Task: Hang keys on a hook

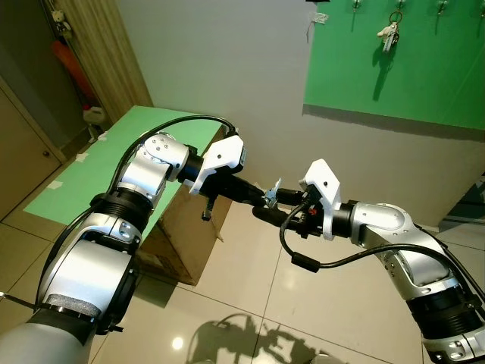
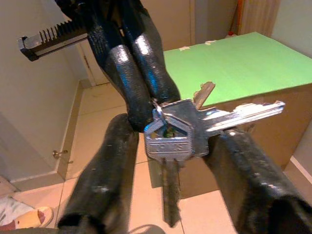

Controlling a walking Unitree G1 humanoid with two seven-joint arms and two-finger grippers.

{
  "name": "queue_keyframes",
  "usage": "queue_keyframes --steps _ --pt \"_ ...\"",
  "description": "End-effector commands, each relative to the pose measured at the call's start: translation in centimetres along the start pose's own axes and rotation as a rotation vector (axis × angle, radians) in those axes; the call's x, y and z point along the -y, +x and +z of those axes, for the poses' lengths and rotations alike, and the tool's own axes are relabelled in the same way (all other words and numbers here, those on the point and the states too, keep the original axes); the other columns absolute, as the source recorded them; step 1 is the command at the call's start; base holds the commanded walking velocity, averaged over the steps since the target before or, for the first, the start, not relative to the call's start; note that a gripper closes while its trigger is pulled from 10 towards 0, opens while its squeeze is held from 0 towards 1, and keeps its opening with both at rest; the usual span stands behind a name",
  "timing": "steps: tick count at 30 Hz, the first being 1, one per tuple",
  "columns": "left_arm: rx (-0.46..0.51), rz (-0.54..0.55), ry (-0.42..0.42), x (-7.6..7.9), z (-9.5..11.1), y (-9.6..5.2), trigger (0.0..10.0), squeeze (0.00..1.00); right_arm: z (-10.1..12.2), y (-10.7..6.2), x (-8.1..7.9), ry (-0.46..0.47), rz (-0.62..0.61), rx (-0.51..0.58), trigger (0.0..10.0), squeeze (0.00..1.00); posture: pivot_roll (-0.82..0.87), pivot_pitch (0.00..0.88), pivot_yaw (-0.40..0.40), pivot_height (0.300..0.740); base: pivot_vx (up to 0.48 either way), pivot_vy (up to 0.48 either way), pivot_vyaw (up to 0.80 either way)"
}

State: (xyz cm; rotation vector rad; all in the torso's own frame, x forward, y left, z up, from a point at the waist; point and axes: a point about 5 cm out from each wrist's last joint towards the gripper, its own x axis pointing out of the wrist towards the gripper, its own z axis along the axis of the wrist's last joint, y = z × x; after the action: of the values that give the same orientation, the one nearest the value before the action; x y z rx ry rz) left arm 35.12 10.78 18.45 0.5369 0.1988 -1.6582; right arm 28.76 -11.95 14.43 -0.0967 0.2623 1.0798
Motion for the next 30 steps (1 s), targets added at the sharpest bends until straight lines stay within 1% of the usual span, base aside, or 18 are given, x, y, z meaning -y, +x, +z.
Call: queue_keyframes --steps 1,5,10,23,25,26,29,30 --pt "-0.014 0.010 0.006 0.07 -0.11 -0.44 10.0 0.00 0.30 -0.60 0.12 -0.011 -0.016 0.006 0.0 0.00 -0.18 0.000 0.104 0.740 0.000 0.000 0.00" --pt "-0.015 0.014 0.005 0.05 -0.12 -0.51 10.0 0.00 0.25 -0.86 0.16 -0.008 -0.026 0.010 0.0 0.00 -0.18 0.000 0.105 0.740 0.000 0.000 0.00" --pt "-0.019 0.011 0.005 0.11 -0.19 -0.48 10.0 0.00 0.39 -0.64 -0.07 -0.005 -0.020 0.026 0.0 0.00 -0.18 0.000 0.107 0.740 0.000 0.000 0.00" --pt "-0.044 0.019 0.016 0.22 -0.45 -0.71 10.0 0.00 0.58 -0.37 -0.07 -0.002 -0.023 0.057 0.0 0.00 -0.16 0.000 0.103 0.740 0.000 0.000 0.00" --pt "-0.060 0.039 0.036 0.18 -0.56 -0.75 10.0 0.00 0.56 -0.34 -0.07 -0.001 -0.026 0.060 0.0 0.00 -0.16 0.000 0.104 0.740 0.000 0.000 0.00" --pt "-0.068 0.068 0.039 0.05 -0.63 -0.78 10.0 0.00 0.53 -0.33 -0.07 0.000 -0.029 0.064 0.0 0.00 -0.16 0.000 0.104 0.740 0.000 0.000 0.00" --pt "-0.064 0.124 0.045 -0.27 -0.55 -0.84 10.0 0.00 0.39 -0.36 -0.09 0.004 -0.034 0.068 0.0 0.00 -0.16 0.000 0.104 0.740 0.000 0.000 0.00" --pt "-0.064 0.124 0.045 -0.27 -0.55 -0.84 10.0 0.00 0.39 -0.36 -0.09 0.004 -0.034 0.068 0.0 0.00 -0.16 0.000 0.104 0.740 0.000 0.000 0.00"
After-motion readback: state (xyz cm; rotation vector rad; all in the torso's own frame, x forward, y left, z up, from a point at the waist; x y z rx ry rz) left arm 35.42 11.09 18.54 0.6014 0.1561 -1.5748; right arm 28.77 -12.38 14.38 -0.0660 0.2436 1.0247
